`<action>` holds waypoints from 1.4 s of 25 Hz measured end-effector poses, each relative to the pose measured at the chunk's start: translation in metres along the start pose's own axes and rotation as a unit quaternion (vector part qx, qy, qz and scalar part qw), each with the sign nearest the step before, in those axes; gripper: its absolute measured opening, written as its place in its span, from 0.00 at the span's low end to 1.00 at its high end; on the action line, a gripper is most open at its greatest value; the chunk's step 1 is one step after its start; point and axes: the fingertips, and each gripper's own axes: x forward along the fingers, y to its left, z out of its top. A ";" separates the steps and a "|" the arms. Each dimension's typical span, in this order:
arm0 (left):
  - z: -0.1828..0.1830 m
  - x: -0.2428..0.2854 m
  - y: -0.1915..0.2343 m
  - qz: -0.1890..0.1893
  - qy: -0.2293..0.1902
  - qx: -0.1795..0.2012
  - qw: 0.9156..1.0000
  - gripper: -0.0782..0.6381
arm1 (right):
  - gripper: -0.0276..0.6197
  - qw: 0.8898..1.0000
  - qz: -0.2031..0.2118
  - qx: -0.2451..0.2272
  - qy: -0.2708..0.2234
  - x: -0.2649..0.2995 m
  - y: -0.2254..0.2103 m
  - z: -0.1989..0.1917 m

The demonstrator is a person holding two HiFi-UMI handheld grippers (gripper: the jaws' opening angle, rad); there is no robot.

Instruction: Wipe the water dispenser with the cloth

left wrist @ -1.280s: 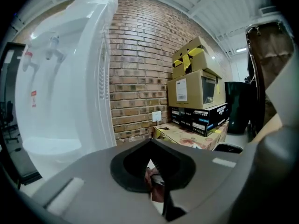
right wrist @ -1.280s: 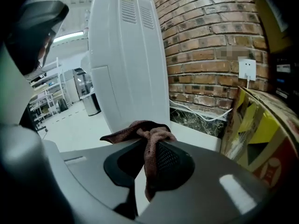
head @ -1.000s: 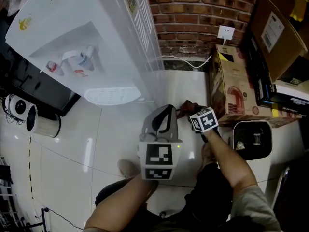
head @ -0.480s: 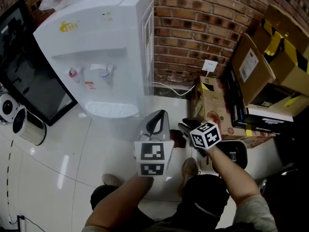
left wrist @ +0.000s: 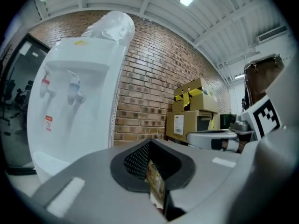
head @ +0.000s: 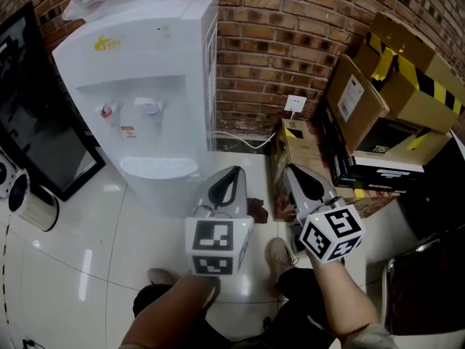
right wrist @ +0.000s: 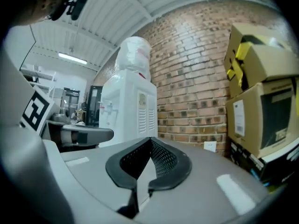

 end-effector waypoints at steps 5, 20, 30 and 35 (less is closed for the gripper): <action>0.003 -0.009 -0.006 -0.005 -0.004 0.041 0.999 0.11 | 0.06 0.999 -0.047 0.007 -0.022 -0.029 -0.018 -0.002; -0.008 -0.010 0.013 0.023 0.015 0.045 0.999 0.11 | 0.06 0.999 -0.032 -0.016 0.003 -0.019 -0.017 0.002; -0.008 -0.001 -0.010 -0.012 0.013 0.038 0.999 0.11 | 0.06 0.999 -0.033 -0.007 -0.004 -0.022 -0.024 0.005; -0.015 -0.002 -0.009 -0.013 0.022 0.038 0.999 0.11 | 0.06 0.999 -0.034 -0.013 0.004 -0.024 -0.024 -0.001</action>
